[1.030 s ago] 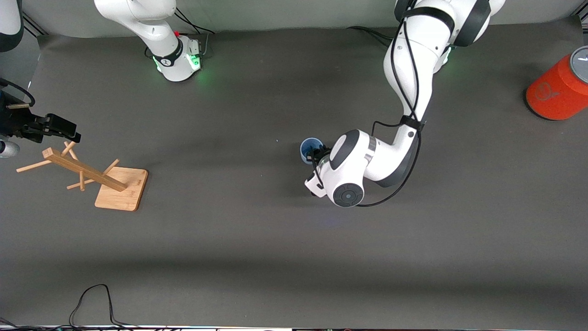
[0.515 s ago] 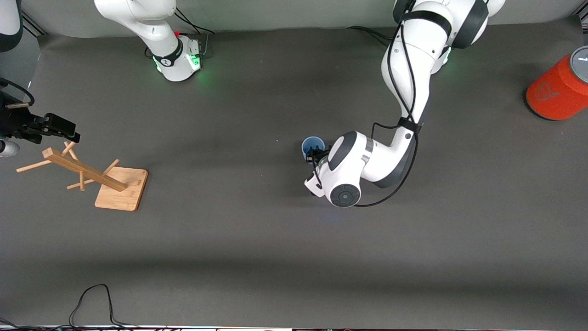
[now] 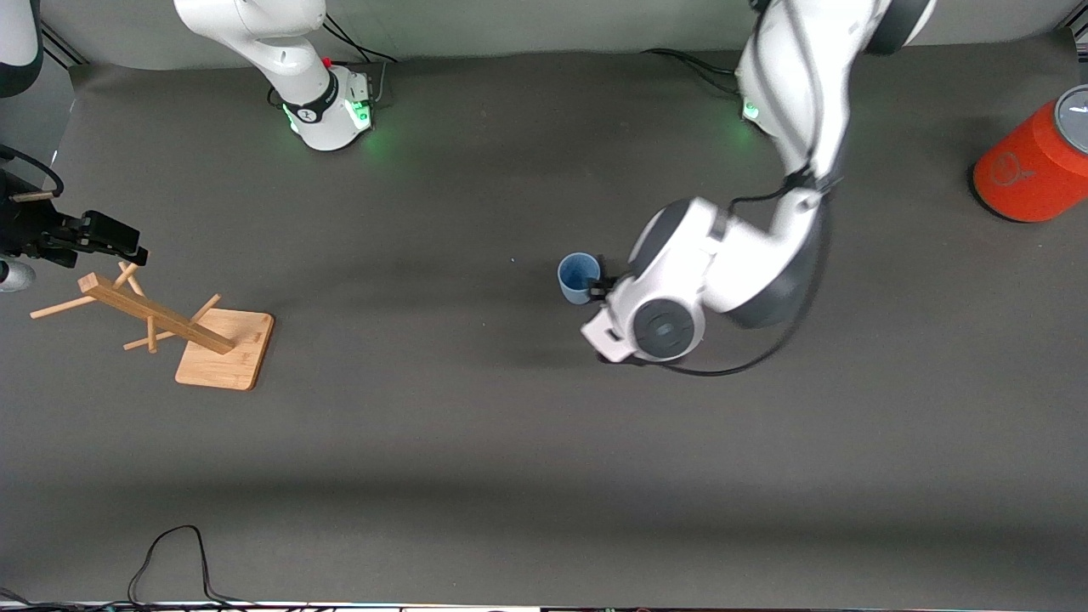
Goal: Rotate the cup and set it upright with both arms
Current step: 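Open the left gripper and draw it back from the upright cup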
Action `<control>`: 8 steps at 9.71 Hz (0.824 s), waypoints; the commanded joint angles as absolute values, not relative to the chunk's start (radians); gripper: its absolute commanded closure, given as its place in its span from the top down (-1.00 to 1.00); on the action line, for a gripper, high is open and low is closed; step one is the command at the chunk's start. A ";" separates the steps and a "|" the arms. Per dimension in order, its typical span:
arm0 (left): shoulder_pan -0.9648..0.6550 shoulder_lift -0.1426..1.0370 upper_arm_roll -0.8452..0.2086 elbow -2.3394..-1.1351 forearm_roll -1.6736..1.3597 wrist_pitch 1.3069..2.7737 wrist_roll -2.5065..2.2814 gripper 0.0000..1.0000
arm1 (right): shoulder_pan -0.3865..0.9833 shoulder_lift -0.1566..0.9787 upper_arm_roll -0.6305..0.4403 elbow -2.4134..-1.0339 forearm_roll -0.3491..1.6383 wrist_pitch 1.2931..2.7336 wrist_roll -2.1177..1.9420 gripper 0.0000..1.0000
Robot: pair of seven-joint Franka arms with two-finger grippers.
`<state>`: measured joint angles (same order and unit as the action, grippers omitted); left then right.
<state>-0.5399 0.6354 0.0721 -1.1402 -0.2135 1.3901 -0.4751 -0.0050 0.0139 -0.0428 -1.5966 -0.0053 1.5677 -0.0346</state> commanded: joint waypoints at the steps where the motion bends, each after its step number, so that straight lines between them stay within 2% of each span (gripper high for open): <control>1: -0.422 0.484 0.072 -1.184 -0.140 1.349 -0.379 1.00 | 0.009 0.003 -0.043 -1.605 -0.017 1.568 -0.051 1.00; 4: -0.261 0.311 0.072 -1.227 -0.060 1.313 -0.196 1.00 | 0.015 0.011 -0.044 -1.597 -0.020 1.586 -0.037 1.00; 8: -0.079 0.039 0.071 -1.424 -0.031 1.367 0.061 1.00 | 0.015 0.011 -0.043 -1.600 -0.017 1.589 -0.025 1.00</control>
<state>-0.1224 0.1687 0.0844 -1.2732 -0.0486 1.3122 -0.0065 0.0095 0.0142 -0.0422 -1.5970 -0.0054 1.5734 -0.0333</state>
